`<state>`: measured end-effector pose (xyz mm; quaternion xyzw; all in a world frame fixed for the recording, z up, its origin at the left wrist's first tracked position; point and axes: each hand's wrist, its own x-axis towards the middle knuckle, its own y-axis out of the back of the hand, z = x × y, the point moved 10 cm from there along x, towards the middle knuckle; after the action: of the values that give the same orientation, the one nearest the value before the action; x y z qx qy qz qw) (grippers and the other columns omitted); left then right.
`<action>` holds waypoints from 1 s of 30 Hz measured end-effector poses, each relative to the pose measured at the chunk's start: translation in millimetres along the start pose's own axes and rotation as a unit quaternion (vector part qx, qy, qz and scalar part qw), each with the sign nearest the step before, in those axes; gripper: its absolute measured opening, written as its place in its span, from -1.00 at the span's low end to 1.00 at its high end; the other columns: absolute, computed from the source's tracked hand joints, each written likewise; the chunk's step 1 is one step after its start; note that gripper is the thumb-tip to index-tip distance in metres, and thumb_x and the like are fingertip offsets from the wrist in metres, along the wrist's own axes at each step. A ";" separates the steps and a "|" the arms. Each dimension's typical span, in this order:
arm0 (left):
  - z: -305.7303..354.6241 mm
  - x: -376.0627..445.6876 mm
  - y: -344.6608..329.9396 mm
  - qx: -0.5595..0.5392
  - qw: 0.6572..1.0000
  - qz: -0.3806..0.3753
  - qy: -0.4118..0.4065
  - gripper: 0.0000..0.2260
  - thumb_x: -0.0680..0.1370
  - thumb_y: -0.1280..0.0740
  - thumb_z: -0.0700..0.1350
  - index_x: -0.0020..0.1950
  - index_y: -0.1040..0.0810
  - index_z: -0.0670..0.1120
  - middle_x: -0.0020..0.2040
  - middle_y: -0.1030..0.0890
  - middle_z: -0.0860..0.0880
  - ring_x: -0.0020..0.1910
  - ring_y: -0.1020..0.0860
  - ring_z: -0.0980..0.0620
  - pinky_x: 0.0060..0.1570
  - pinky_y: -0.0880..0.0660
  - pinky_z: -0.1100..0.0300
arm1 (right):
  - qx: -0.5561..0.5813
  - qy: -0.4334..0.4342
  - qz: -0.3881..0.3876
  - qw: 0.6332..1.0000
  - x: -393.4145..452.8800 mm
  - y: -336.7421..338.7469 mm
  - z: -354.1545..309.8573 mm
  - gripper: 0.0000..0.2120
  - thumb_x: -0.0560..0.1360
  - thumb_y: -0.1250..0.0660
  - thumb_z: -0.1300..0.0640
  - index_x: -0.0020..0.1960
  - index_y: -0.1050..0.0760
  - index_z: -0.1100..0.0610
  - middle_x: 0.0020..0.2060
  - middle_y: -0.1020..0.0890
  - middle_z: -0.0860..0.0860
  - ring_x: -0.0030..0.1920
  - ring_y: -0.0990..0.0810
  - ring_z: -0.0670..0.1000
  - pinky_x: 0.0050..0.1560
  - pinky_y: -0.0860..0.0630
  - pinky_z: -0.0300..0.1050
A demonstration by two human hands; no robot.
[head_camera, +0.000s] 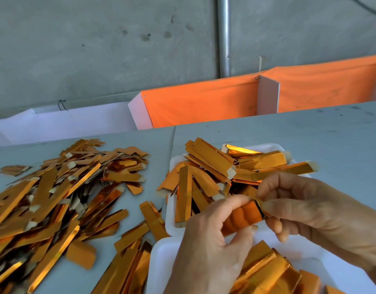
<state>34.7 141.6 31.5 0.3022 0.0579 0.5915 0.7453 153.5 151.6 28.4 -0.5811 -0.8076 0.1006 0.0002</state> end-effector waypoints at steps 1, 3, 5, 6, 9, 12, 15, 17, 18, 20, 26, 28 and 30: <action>0.0 -0.1 0.7 0.002 1.000 0.004 -0.002 -0.63 0.46 -0.40 0.02 0.13 -0.41 0.43 0.01 -0.49 0.44 0.09 -0.46 0.39 -0.03 -0.41 0.55 | -0.010 0.002 0.006 1.000 -0.2 -0.7 -0.7 -0.86 0.17 -0.45 0.26 -0.26 -0.61 0.20 -0.45 -0.53 0.19 -0.51 -0.51 0.03 -0.49 -0.50 -0.23; 0.2 -0.3 2.7 0.008 1.000 0.013 -0.006 -0.62 0.45 -0.40 0.04 0.14 -0.40 0.44 0.02 -0.49 0.45 0.09 -0.47 0.38 -0.02 -0.43 0.53 | -0.036 0.009 0.019 0.999 -0.5 -0.4 -2.4 -0.90 0.21 -0.44 0.28 -0.27 -0.60 0.19 -0.47 -0.53 0.20 -0.52 -0.49 0.04 -0.49 -0.48 -0.26; 0.3 -0.4 3.8 0.007 1.000 0.016 -0.009 -0.61 0.45 -0.40 0.04 0.14 -0.40 0.44 0.03 -0.51 0.44 0.09 -0.47 0.39 -0.03 -0.42 0.55 | -0.066 0.020 0.040 0.997 0.0 3.0 -3.5 -0.89 0.33 -0.42 0.38 -0.26 -0.57 0.20 -0.49 -0.52 0.19 -0.53 -0.47 0.04 -0.49 -0.46 -0.27; 0.3 -0.3 4.0 0.004 1.000 0.015 -0.012 -0.61 0.44 -0.41 0.03 0.15 -0.41 0.42 0.03 -0.52 0.44 0.10 -0.47 0.39 -0.02 -0.40 0.56 | -0.079 0.025 0.049 0.995 0.4 4.1 -3.6 -0.86 0.39 -0.40 0.41 -0.25 -0.56 0.20 -0.49 -0.52 0.18 -0.53 -0.46 0.04 -0.49 -0.44 -0.27; -0.3 0.0 3.7 0.008 1.000 0.014 -0.016 -0.65 0.45 -0.43 0.01 0.12 -0.45 0.37 0.02 -0.54 0.42 0.08 -0.49 0.37 -0.03 -0.41 0.55 | -0.102 0.045 0.074 0.991 0.5 5.6 -6.6 -0.92 0.36 -0.42 0.32 -0.18 -0.55 0.22 -0.50 -0.51 0.12 -0.52 -0.46 0.01 -0.48 -0.43 -0.28; -0.3 -0.8 5.8 0.026 0.999 0.028 -0.021 -0.67 0.44 -0.43 0.05 0.11 -0.46 0.38 0.02 -0.54 0.40 0.07 -0.50 0.33 -0.04 -0.45 0.50 | -0.127 0.058 0.070 0.988 2.1 3.8 -8.1 -0.79 0.23 -0.37 0.22 -0.14 -0.53 0.22 -0.51 -0.52 0.07 -0.52 -0.47 -0.02 -0.47 -0.44 -0.29; 6.9 -0.3 7.5 0.034 0.998 0.035 -0.048 -0.69 0.43 -0.43 0.04 0.10 -0.51 0.33 0.03 -0.53 0.39 0.07 -0.51 0.32 -0.05 -0.45 0.50 | -0.139 0.065 0.056 0.987 2.8 1.3 -8.9 -0.80 0.23 -0.37 0.20 -0.14 -0.54 0.20 -0.50 -0.52 0.05 -0.51 -0.48 -0.02 -0.45 -0.45 -0.30; 14.3 -0.6 11.2 0.050 0.994 0.050 -0.086 -0.69 0.39 -0.41 0.02 0.11 -0.56 0.23 0.08 -0.52 0.36 0.11 -0.49 0.33 -0.02 -0.44 0.49 | -0.121 0.064 0.041 0.990 3.0 -0.3 -8.1 -0.87 0.25 -0.38 0.21 -0.20 -0.55 0.17 -0.49 -0.51 0.07 -0.51 -0.46 0.00 -0.45 -0.43 -0.30; 17.0 -0.7 12.4 0.063 0.992 0.055 -0.099 -0.69 0.38 -0.40 0.03 0.12 -0.57 0.20 0.10 -0.50 0.35 0.13 -0.47 0.33 0.00 -0.44 0.47 | -0.108 0.059 0.033 0.992 3.3 -0.8 -6.9 -0.90 0.25 -0.38 0.22 -0.22 -0.56 0.15 -0.49 -0.51 0.08 -0.51 -0.45 0.01 -0.47 -0.43 -0.28; 18.0 -1.4 13.2 0.081 0.990 0.059 -0.104 -0.68 0.37 -0.39 0.06 0.12 -0.58 0.19 0.10 -0.47 0.35 0.14 -0.45 0.33 0.00 -0.43 0.47 | -0.099 0.051 0.024 0.994 4.2 -1.1 -3.8 -0.89 0.24 -0.38 0.24 -0.23 -0.55 0.15 -0.49 -0.50 0.10 -0.51 -0.44 0.02 -0.48 -0.41 -0.27; 13.9 -3.8 15.3 0.084 0.990 0.081 -0.084 -0.63 0.43 -0.45 0.04 0.15 -0.40 0.30 0.05 -0.51 0.36 0.08 -0.48 0.34 0.01 -0.46 0.45 | -0.158 0.086 0.059 0.982 8.8 2.4 -2.9 -0.81 0.22 -0.35 0.24 -0.17 -0.49 0.19 -0.51 -0.52 0.02 -0.51 -0.49 -0.01 -0.43 -0.45 -0.30; 16.5 -4.8 15.8 0.103 0.987 0.088 -0.088 -0.63 0.43 -0.44 0.07 0.13 -0.36 0.29 0.02 -0.50 0.37 0.04 -0.48 0.35 -0.04 -0.44 0.50 | -0.136 0.088 0.044 0.986 9.7 1.7 -2.6 -0.85 0.24 -0.37 0.24 -0.18 -0.51 0.17 -0.49 -0.52 0.04 -0.50 -0.49 0.01 -0.42 -0.45 -0.29; 23.3 -5.2 17.3 0.114 0.983 0.095 -0.112 -0.70 0.42 -0.41 0.09 0.11 -0.43 0.22 -0.03 -0.54 0.33 -0.01 -0.51 0.32 -0.11 -0.45 0.51 | -0.082 0.076 0.008 0.994 10.2 -0.8 1.0 -0.89 0.27 -0.39 0.26 -0.21 -0.56 0.14 -0.44 -0.51 0.10 -0.48 -0.48 0.03 -0.44 -0.45 -0.25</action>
<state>28.9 129.9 58.0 0.4537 0.0124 0.6118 0.6479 149.4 160.8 26.4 -0.5912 -0.8063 -0.0105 0.0136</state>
